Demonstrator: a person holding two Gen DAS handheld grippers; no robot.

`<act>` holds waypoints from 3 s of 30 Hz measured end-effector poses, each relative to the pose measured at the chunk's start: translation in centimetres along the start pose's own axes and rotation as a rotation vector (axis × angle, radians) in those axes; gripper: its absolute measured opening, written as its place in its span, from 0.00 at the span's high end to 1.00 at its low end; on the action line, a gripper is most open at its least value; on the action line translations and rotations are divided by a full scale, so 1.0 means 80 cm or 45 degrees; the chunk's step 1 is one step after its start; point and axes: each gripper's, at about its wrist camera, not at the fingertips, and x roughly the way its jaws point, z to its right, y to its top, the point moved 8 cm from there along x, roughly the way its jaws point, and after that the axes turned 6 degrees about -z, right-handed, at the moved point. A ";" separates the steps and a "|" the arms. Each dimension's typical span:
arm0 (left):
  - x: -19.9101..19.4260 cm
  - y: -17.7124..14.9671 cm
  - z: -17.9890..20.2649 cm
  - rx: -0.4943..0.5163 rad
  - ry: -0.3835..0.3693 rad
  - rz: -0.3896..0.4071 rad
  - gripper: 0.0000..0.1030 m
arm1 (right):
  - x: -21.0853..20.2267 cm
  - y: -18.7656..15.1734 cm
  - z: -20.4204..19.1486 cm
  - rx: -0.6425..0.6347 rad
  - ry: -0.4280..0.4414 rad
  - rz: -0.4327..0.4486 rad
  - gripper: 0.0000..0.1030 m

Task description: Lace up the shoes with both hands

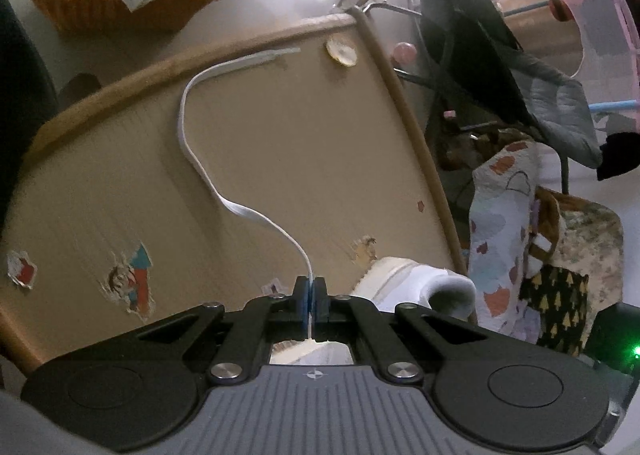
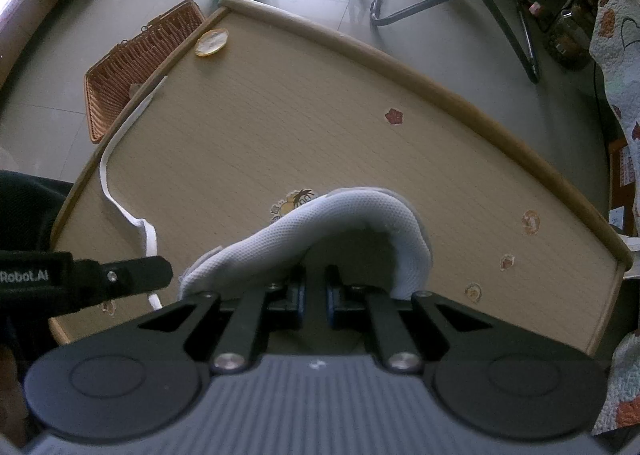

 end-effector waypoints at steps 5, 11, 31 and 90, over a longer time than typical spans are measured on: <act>-0.003 0.011 -0.003 0.028 0.035 0.024 0.99 | 0.001 0.000 0.000 0.000 0.000 0.000 0.91; -0.005 0.015 -0.002 0.086 0.065 0.041 0.99 | 0.001 0.000 -0.001 0.000 -0.001 0.000 0.91; -0.018 0.049 -0.025 0.174 0.212 0.139 0.99 | 0.001 0.002 0.000 -0.007 -0.005 -0.006 0.91; -0.115 0.077 -0.014 -0.193 -0.011 0.203 0.46 | 0.000 0.000 -0.002 -0.015 -0.004 -0.013 0.91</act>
